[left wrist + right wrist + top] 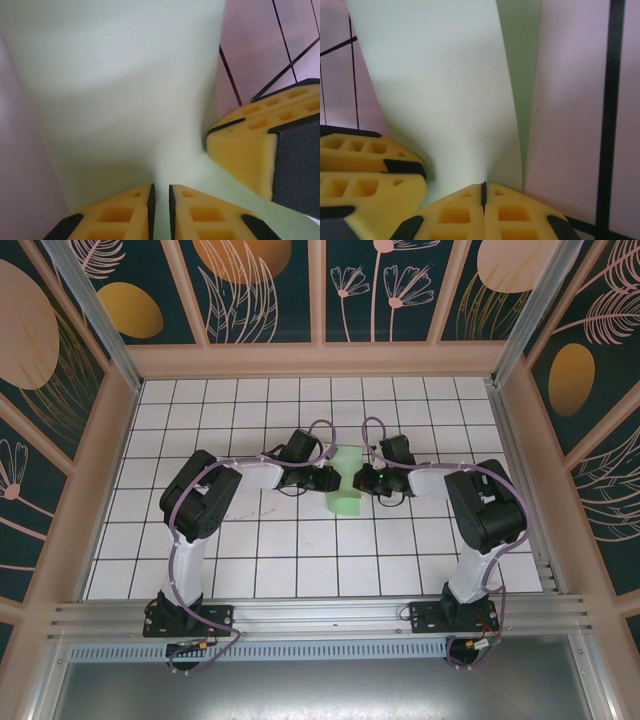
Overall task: Fold a paper plane with a square sheet of paper (fold left side to right side)
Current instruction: Hold the square sheet of paper at the center of the table, then first fold the square sheet of paper in half at the center of the table.
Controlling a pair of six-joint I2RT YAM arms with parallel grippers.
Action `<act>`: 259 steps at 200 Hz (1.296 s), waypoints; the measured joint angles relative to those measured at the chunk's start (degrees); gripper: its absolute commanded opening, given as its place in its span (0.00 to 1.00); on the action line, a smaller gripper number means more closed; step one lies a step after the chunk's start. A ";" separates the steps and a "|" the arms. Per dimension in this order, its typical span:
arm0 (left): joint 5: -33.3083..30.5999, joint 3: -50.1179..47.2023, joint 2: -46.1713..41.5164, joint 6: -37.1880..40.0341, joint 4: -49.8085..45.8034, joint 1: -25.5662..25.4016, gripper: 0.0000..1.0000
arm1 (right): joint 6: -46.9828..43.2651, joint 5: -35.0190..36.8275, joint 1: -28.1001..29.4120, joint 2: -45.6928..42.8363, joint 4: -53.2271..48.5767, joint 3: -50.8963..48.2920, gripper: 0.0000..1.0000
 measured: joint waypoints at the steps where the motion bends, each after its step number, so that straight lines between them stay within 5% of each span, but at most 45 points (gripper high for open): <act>1: -0.02 0.00 0.00 0.00 0.00 0.00 0.20 | 0.00 -0.02 -0.04 -0.04 0.00 0.02 0.05; 134: -0.57 -0.02 0.00 0.20 0.00 -0.07 0.20 | 0.26 -4.31 -0.57 10.08 1.73 10.40 0.04; 259: -3.28 -6.19 -4.04 7.30 1.99 -1.70 0.17 | 0.52 -4.15 -0.42 10.43 0.28 11.21 0.04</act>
